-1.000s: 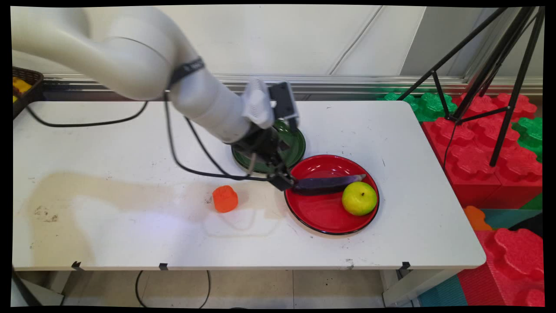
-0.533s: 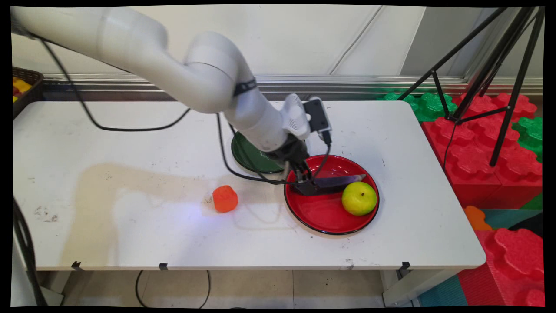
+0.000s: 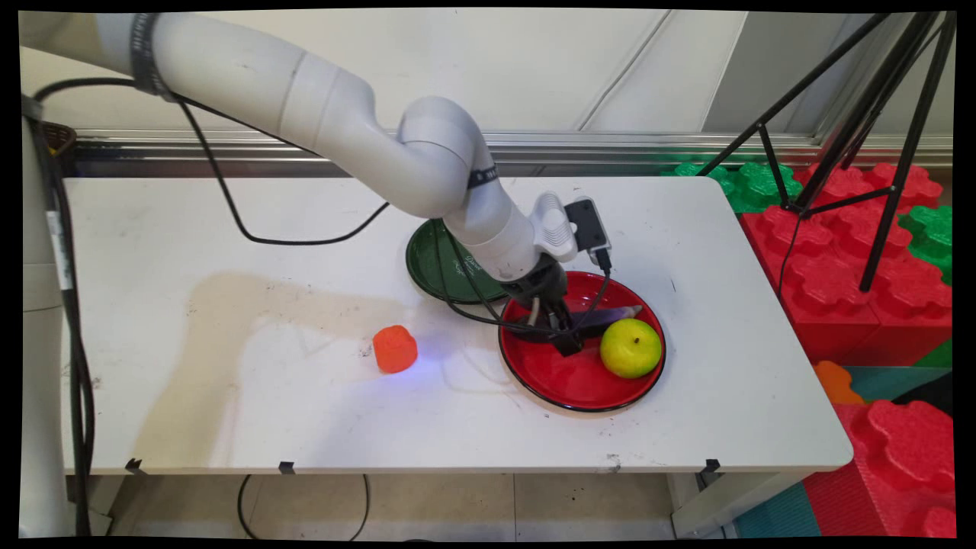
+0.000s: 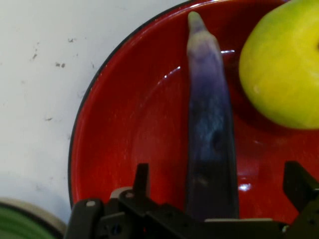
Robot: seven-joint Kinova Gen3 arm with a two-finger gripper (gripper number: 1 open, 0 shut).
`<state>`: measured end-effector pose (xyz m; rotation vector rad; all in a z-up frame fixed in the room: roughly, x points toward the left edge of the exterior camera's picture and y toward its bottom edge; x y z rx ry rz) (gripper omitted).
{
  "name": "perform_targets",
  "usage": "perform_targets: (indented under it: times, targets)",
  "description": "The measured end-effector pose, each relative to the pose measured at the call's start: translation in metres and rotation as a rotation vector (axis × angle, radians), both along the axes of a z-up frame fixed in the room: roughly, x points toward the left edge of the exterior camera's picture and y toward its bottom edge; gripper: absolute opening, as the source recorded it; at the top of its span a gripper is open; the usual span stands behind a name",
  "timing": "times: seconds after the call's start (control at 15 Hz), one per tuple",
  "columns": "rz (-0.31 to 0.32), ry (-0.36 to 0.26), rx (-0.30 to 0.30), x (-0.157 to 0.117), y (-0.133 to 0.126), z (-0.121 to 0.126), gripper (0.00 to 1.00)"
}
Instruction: Pick up the eggplant from the red plate, then place the picked object on the table
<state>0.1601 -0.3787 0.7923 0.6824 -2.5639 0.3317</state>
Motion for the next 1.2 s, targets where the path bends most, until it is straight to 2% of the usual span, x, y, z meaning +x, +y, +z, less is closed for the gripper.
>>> perform_targets:
  times: [0.13, 0.2, 0.73, 1.0, 1.2]
  targets:
    - [0.001, 0.006, 0.007, -0.004, -0.007, -0.008, 1.00]
    - [0.001, 0.009, 0.009, -0.005, -0.009, -0.011, 0.00]
    - [-0.013, 0.007, -0.006, -0.006, -0.018, -0.010, 0.00]
    - [-0.016, 0.012, -0.026, 0.000, -0.016, 0.004, 0.00]
    - [-0.016, 0.019, -0.061, 0.009, -0.010, 0.027, 0.00]
